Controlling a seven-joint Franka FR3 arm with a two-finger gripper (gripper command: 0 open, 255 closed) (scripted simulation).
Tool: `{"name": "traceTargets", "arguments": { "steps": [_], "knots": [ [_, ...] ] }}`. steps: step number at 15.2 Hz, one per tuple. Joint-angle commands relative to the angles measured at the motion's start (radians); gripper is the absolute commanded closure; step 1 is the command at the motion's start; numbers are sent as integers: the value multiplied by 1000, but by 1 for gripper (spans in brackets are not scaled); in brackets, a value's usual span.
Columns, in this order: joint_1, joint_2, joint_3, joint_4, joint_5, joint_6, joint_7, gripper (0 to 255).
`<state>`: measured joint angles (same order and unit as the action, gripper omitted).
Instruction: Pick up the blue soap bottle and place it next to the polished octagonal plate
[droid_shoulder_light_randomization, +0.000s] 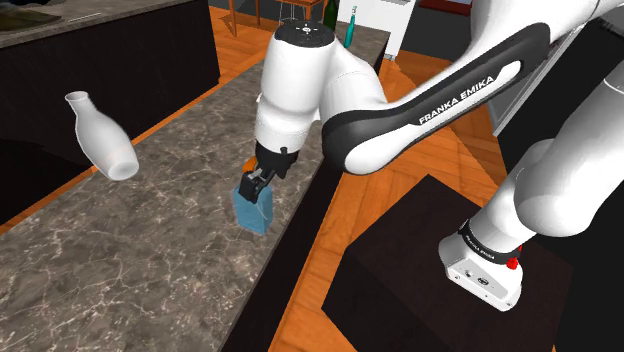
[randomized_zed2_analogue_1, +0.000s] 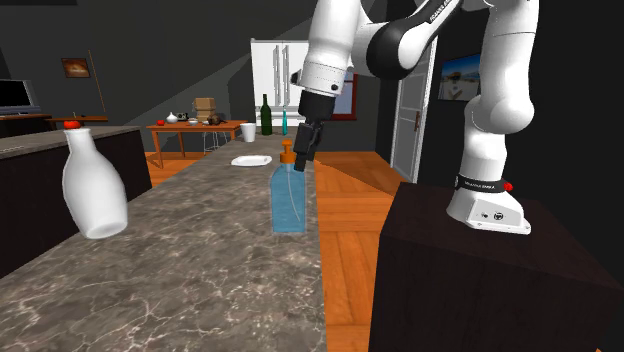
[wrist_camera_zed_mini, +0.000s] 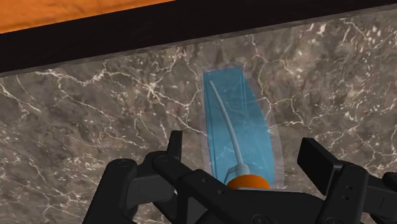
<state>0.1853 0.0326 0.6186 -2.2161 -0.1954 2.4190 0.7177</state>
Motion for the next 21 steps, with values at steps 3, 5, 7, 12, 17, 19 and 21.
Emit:
{"name": "traceTargets", "arguments": {
  "steps": [3,5,7,12,17,19,21],
  "knots": [
    [5,53,-5,-1,-59,41,42,0],
    [9,87,-12,-2,-96,67,68,0],
    [9,87,-13,-2,-96,67,67,0],
    [9,87,-13,-2,-96,67,68,0],
    [9,86,-13,-3,-95,67,67,255],
    [9,87,-13,-2,-96,67,67,255],
    [9,86,-13,-3,-95,67,67,255]
  ]
}}
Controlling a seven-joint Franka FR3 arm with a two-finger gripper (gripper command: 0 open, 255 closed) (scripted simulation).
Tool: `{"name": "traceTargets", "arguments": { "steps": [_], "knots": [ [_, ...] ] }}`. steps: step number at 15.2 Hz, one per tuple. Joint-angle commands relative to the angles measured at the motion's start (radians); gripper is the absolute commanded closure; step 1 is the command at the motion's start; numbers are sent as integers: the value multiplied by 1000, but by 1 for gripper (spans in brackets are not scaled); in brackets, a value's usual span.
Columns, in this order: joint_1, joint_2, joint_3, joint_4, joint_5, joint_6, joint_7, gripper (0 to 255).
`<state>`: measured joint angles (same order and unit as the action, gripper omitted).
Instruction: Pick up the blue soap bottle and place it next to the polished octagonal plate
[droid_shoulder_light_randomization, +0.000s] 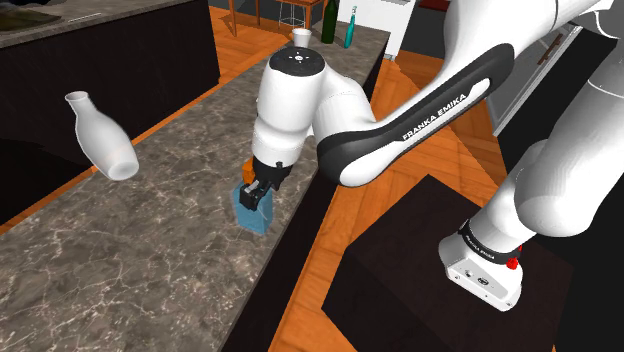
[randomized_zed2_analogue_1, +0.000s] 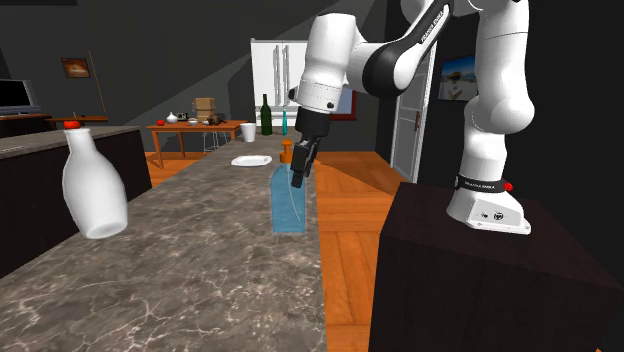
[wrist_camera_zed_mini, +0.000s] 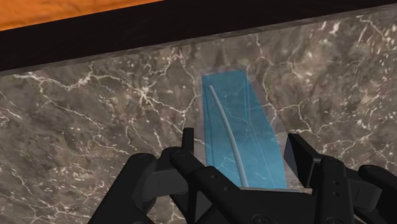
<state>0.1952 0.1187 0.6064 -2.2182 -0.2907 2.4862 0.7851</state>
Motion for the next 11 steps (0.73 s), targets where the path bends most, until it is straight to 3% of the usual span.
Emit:
{"name": "traceTargets", "arguments": {
  "steps": [1,11],
  "knots": [
    [0,0,-1,-1,0,0,0,255],
    [-12,-83,14,43,100,-104,-79,255]
  ]
}}
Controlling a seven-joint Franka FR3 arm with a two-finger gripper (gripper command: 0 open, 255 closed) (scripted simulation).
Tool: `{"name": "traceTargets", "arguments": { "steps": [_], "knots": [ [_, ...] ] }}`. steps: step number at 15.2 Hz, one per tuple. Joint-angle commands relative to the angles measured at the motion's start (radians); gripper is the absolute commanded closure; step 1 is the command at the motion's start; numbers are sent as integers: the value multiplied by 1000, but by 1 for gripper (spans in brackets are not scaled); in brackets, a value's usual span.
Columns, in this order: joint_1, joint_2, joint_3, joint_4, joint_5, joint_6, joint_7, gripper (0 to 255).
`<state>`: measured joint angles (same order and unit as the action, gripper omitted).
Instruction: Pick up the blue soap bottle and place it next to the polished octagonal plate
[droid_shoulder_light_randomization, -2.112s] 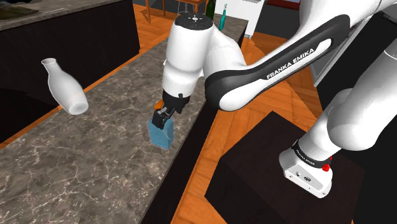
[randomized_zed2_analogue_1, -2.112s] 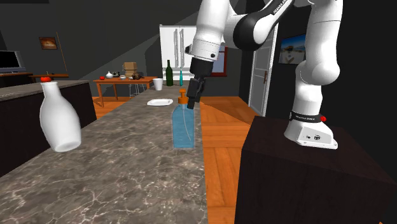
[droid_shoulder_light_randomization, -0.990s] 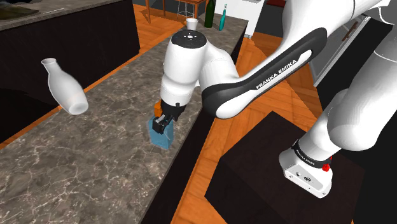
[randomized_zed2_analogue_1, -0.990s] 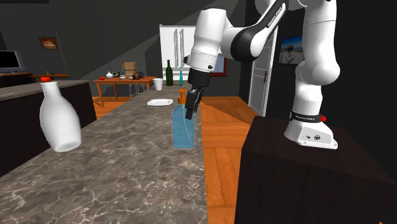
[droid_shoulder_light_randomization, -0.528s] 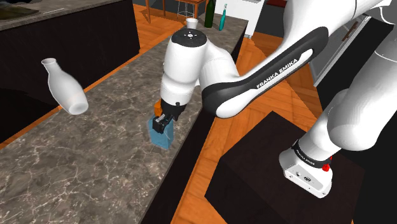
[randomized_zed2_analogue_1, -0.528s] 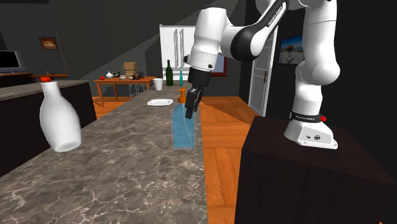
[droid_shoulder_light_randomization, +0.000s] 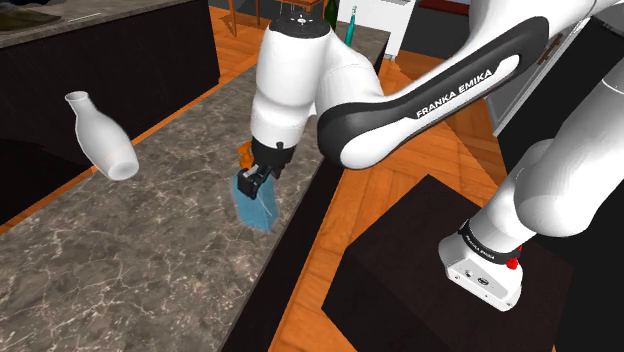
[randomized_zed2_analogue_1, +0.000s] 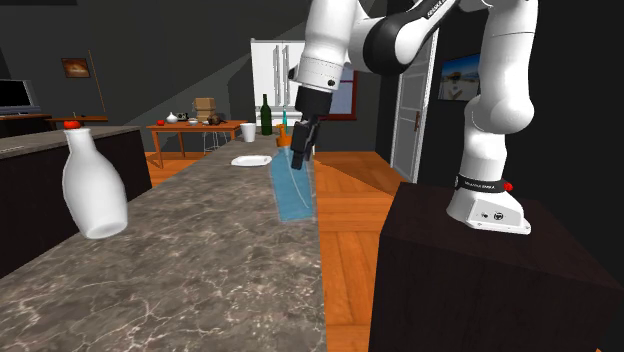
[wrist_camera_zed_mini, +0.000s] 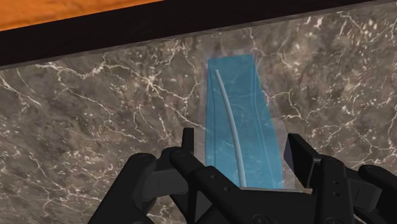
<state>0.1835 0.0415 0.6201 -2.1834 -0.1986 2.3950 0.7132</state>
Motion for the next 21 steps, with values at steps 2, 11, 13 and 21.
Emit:
{"name": "traceTargets", "arguments": {
  "steps": [2,11,13,21],
  "knots": [
    [-2,-22,1,21,26,-37,-21,255],
    [-4,-82,-2,88,88,-149,-73,255],
    [-4,-92,-3,106,98,-174,-82,255],
    [-4,-124,-9,185,127,-277,-110,255]
  ]
}}
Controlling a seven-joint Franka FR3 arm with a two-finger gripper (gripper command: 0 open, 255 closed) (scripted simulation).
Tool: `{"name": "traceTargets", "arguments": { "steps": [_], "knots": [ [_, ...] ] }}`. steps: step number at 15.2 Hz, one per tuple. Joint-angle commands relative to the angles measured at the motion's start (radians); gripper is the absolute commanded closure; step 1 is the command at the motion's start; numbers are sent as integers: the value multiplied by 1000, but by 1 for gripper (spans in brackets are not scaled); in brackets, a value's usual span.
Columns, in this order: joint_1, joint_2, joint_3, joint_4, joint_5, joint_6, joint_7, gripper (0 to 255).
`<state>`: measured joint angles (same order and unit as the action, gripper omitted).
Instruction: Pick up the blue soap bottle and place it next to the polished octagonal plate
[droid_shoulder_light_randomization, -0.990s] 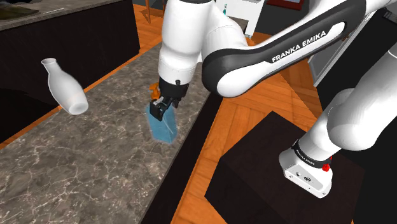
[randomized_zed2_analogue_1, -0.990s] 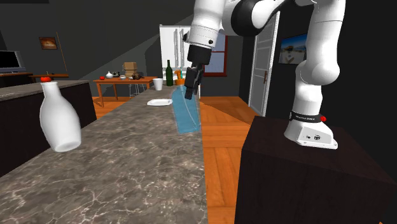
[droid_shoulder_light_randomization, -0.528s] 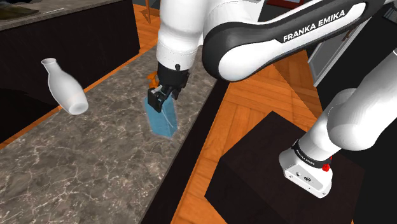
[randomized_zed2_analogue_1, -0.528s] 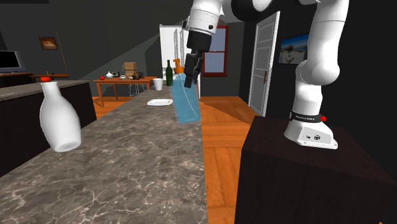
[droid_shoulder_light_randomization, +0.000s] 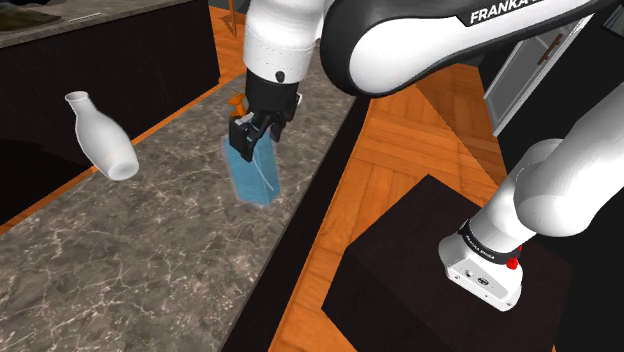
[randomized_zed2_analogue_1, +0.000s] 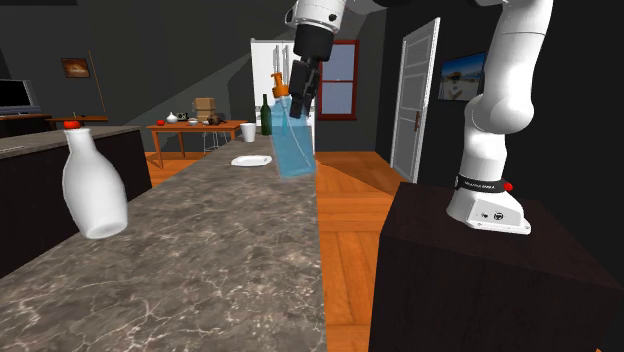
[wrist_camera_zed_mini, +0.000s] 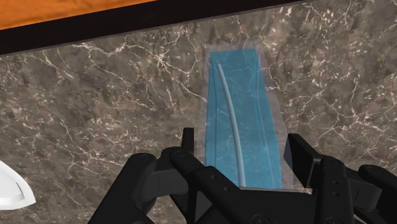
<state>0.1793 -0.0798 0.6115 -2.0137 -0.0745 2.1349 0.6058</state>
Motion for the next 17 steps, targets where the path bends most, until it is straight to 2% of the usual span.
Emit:
{"name": "traceTargets", "arguments": {
  "steps": [1,17],
  "knots": [
    [0,-6,-1,26,5,-30,-6,255],
    [-3,-15,-7,232,18,-243,-31,255]
  ]
}}
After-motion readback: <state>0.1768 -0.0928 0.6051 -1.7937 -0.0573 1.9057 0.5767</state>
